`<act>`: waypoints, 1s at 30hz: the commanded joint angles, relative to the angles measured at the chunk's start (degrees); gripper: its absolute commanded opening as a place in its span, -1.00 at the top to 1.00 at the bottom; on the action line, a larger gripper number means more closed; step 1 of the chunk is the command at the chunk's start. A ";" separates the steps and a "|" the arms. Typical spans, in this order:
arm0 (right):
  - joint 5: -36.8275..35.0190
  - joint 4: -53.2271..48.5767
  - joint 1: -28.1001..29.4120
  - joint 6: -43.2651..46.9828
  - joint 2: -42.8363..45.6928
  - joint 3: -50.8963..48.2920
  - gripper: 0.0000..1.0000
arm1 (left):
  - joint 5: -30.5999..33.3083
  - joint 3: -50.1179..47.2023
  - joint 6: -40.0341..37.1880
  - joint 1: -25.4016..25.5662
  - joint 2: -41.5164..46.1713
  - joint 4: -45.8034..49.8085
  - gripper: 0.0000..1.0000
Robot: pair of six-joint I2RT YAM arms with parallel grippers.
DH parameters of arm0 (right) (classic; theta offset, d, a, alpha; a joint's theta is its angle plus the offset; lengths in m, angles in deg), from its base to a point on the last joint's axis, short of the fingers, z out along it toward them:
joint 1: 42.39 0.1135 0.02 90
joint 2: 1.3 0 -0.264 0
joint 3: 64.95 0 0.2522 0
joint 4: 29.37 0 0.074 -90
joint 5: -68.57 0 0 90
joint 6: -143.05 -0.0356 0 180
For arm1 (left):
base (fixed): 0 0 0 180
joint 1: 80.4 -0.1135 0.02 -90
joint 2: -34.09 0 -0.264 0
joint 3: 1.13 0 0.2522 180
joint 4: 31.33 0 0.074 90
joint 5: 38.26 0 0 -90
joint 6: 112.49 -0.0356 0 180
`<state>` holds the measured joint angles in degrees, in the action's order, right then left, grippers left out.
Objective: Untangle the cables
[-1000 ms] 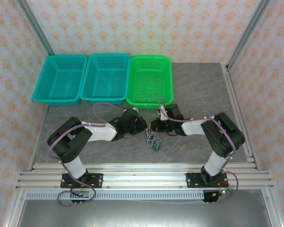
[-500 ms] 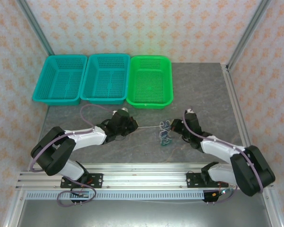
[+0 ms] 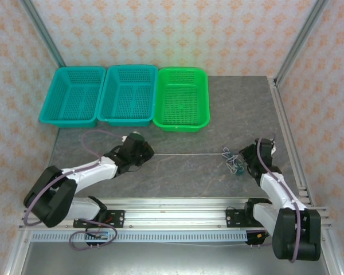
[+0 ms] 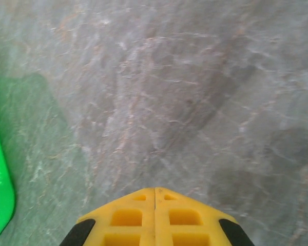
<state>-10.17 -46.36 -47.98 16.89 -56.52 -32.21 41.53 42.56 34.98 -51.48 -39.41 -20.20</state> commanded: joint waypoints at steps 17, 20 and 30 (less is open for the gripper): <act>2.10 -3.69 6.42 13.92 -0.26 4.84 1.00 | 5.05 -7.99 -7.79 -9.18 16.22 14.59 1.00; 4.14 -3.77 14.01 13.57 -4.71 4.32 0.92 | 2.30 -7.17 -7.75 -9.06 11.34 11.91 1.00; -9.20 -29.07 20.42 -3.31 10.16 6.54 -0.24 | 2.79 -5.28 -8.19 -8.36 8.45 12.39 1.00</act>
<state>-11.72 -65.07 -27.85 20.91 -50.69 -26.72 43.23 35.61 28.14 -60.15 -31.32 -6.69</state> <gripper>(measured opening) 0.618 0.051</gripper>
